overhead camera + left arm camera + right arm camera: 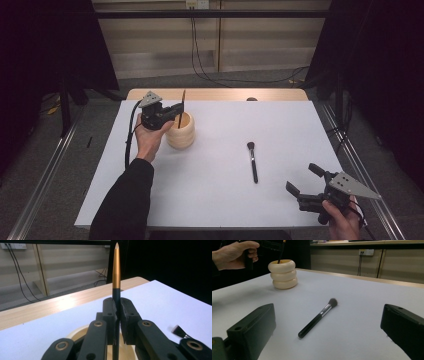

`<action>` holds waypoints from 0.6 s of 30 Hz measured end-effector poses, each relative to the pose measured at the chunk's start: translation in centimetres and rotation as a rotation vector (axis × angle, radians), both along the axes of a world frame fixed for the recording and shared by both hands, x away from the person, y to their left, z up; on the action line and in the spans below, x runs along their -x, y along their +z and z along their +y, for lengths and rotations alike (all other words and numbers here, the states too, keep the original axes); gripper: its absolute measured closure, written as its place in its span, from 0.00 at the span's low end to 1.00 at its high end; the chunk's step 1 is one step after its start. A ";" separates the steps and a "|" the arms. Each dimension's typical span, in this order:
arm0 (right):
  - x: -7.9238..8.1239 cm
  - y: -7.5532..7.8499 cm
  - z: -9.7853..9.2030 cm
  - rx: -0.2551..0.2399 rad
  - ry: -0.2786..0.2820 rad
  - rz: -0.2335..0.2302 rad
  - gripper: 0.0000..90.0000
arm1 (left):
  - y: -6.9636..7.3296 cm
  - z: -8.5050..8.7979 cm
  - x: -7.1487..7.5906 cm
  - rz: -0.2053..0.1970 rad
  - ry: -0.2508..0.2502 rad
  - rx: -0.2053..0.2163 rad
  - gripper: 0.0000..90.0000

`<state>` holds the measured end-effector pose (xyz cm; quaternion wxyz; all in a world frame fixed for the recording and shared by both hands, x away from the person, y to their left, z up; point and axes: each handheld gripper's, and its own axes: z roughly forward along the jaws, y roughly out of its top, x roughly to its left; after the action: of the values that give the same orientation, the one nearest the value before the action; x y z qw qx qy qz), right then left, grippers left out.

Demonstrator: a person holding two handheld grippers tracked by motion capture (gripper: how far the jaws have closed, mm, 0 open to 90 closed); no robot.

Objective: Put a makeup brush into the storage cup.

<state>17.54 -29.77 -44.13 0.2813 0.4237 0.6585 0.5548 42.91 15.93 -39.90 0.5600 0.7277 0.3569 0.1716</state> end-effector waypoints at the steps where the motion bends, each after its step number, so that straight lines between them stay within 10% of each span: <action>1: 0.0 0.0 0.0 -0.001 -0.002 0.000 0.00 | -0.1 0.0 0.0 0.002 0.003 0.001 0.93; 18: 0.0 0.0 0.0 0.000 -0.004 -0.001 0.00 | -1.1 0.4 0.1 0.037 0.011 -0.018 0.93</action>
<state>17.56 -29.78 -44.13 0.2828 0.4246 0.6576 0.5543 42.85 16.33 -40.99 0.5457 0.7338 0.3697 0.1644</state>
